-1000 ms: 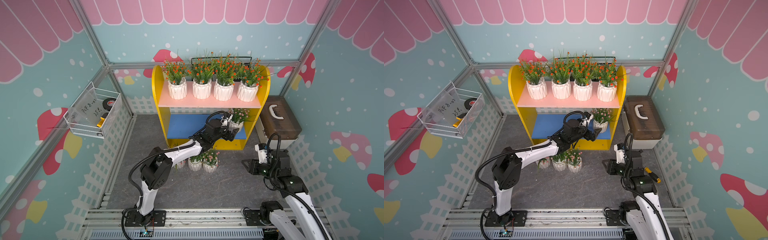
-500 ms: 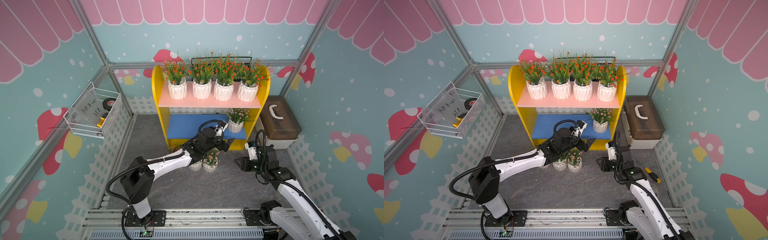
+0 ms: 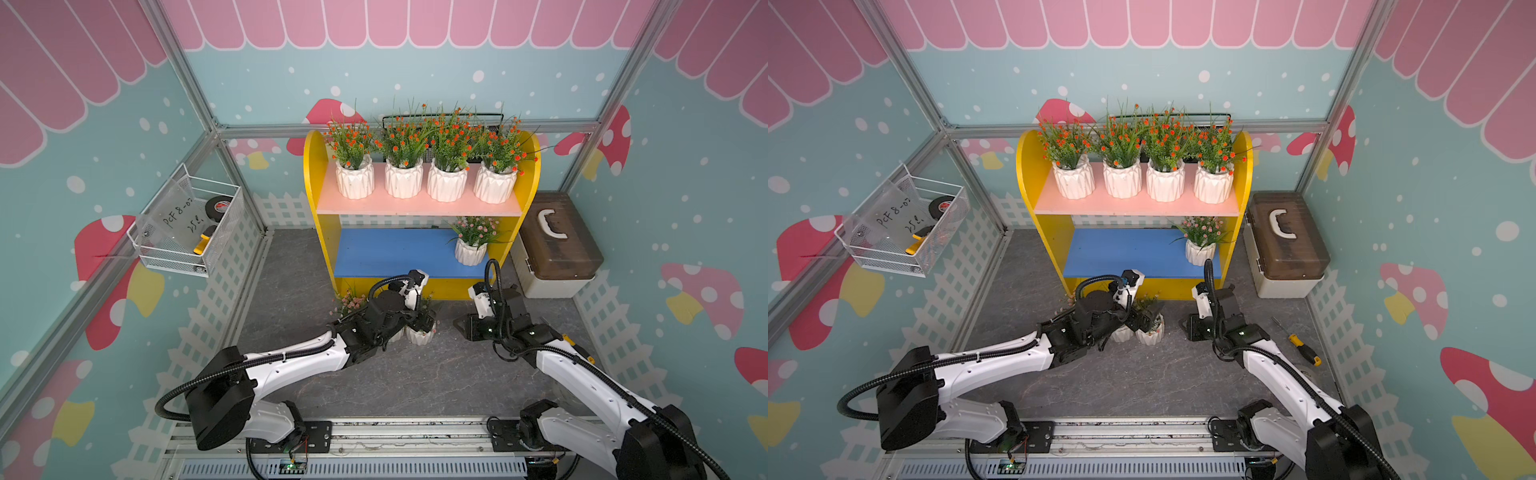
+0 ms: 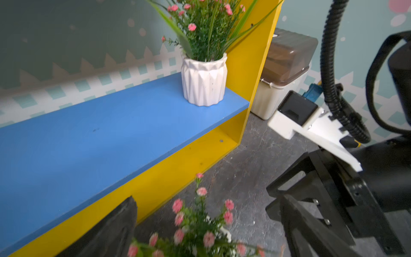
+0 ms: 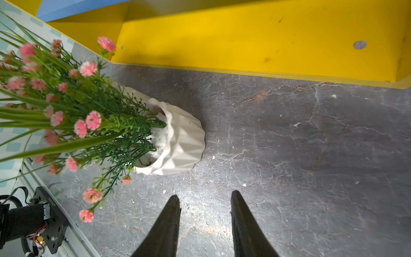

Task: Place the baby's breath potted plants on the rack by color
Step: Place the baby's breath potted plant on the rack, then pick up the baby's breath potted plant from the center of the board.

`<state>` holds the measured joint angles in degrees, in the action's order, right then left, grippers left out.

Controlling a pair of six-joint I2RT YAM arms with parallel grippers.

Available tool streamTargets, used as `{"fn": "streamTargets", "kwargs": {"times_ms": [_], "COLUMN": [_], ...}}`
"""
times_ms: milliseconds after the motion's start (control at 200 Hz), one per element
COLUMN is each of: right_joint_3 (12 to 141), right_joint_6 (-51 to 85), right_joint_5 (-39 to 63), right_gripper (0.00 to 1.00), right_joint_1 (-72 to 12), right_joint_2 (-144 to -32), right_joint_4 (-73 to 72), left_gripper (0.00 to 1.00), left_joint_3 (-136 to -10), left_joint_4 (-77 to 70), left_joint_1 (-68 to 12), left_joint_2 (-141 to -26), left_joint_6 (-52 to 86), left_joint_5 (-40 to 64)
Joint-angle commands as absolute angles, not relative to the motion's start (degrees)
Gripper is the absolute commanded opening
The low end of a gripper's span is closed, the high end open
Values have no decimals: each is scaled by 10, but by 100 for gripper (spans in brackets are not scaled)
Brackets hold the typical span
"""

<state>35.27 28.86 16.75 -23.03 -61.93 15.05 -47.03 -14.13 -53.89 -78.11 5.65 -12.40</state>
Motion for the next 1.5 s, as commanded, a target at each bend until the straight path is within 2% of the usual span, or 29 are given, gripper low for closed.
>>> {"fn": "streamTargets", "kwargs": {"times_ms": [0, 505, 1026, 1371, 1496], "right_joint_3": [373, 443, 490, 509, 516], "right_joint_6": [291, 287, 297, 302, 297], "right_joint_5": [146, 107, 59, 46, 50], "right_gripper": [37, 34, 30, 21, 14], "right_joint_1": [-247, -317, -346, -354, -354], "right_joint_2": [-638, -753, -842, -875, -885], "right_joint_4": [125, 105, 107, 115, 120], "left_gripper": [98, 98, 98, 98, 98], "left_joint_3": [-437, -346, -312, -298, -297], "left_joint_4": [-151, -147, -145, -158, -165], "left_joint_1": [-546, -553, -553, -553, -554], "left_joint_2": [-746, -642, -601, -592, -597], "left_joint_6": [81, 95, 93, 90, 91], "left_joint_5": [-169, -221, -236, -236, -234]}}
